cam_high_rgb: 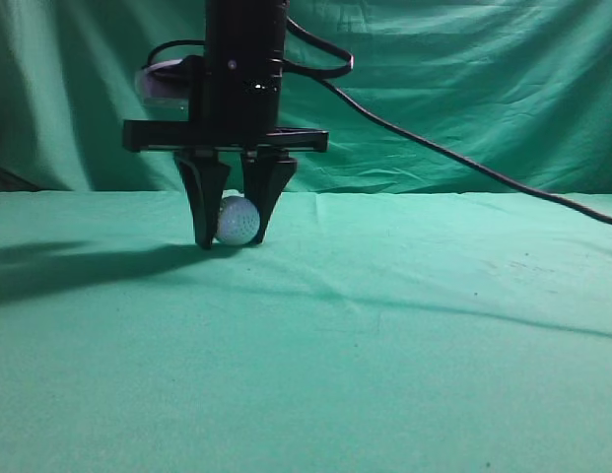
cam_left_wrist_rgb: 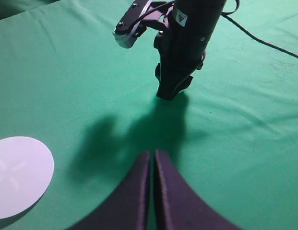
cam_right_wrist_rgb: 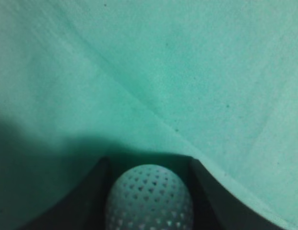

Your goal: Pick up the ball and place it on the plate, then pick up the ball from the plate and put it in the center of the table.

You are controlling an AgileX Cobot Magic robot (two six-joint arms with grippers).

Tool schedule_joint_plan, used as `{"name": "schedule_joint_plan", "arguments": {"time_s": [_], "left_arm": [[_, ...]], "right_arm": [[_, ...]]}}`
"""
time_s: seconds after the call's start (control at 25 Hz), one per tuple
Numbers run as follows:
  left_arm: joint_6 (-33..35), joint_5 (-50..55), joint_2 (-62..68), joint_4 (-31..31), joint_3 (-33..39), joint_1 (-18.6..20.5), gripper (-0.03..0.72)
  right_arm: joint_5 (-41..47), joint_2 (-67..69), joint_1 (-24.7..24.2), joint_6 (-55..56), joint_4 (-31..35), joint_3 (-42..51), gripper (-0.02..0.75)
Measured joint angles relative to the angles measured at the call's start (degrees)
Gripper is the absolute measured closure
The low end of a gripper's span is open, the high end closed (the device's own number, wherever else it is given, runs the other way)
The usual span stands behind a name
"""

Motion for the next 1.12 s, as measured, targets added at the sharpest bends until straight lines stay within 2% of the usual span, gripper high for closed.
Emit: {"name": "schedule_joint_plan", "arguments": {"time_s": [0.08,0.16,0.28,0.32,0.44,0.52,0.6,0.72,0.84,0.96,1.12], "left_arm": [[0.0,0.0,0.0,0.0,0.0,0.0,0.688],[0.0,0.0,0.0,0.0,0.0,0.0,0.688],[0.0,0.0,0.0,0.0,0.0,0.0,0.688],[0.0,0.0,0.0,0.0,0.0,0.0,0.688],[0.0,0.0,0.0,0.0,0.0,0.0,0.688],[0.0,0.0,0.0,0.0,0.0,0.0,0.688],[0.0,0.0,0.0,0.0,0.0,0.0,0.688],[0.0,-0.12,-0.18,-0.21,0.0,-0.08,0.688],[0.0,0.1,-2.27,-0.32,0.16,-0.08,0.688],[0.0,1.08,-7.32,-0.41,2.36,-0.08,0.688],[-2.34,1.95,-17.03,-0.44,6.76,-0.08,0.688]], "right_arm": [[0.0,0.0,0.0,-0.74,0.08,0.0,0.419],[-0.09,0.0,0.0,-1.23,0.3,-0.12,0.274],[0.46,-0.71,0.0,-1.66,0.45,-1.0,0.123],[0.75,-1.57,0.0,-1.66,0.45,-1.46,0.106],[1.11,-6.14,0.0,-1.75,0.33,-2.31,0.119],[1.34,-10.16,0.0,-1.75,0.09,-2.35,0.215],[1.68,-15.0,0.0,-1.53,-0.18,-2.35,0.351],[1.92,-22.34,0.0,-0.52,-0.38,-2.35,0.623],[2.13,-30.34,0.0,1.21,-0.53,-1.25,0.738],[2.13,-39.58,0.0,1.78,-1.59,4.57,0.738],[2.51,-53.01,0.0,2.85,-5.42,17.99,0.738]]}}
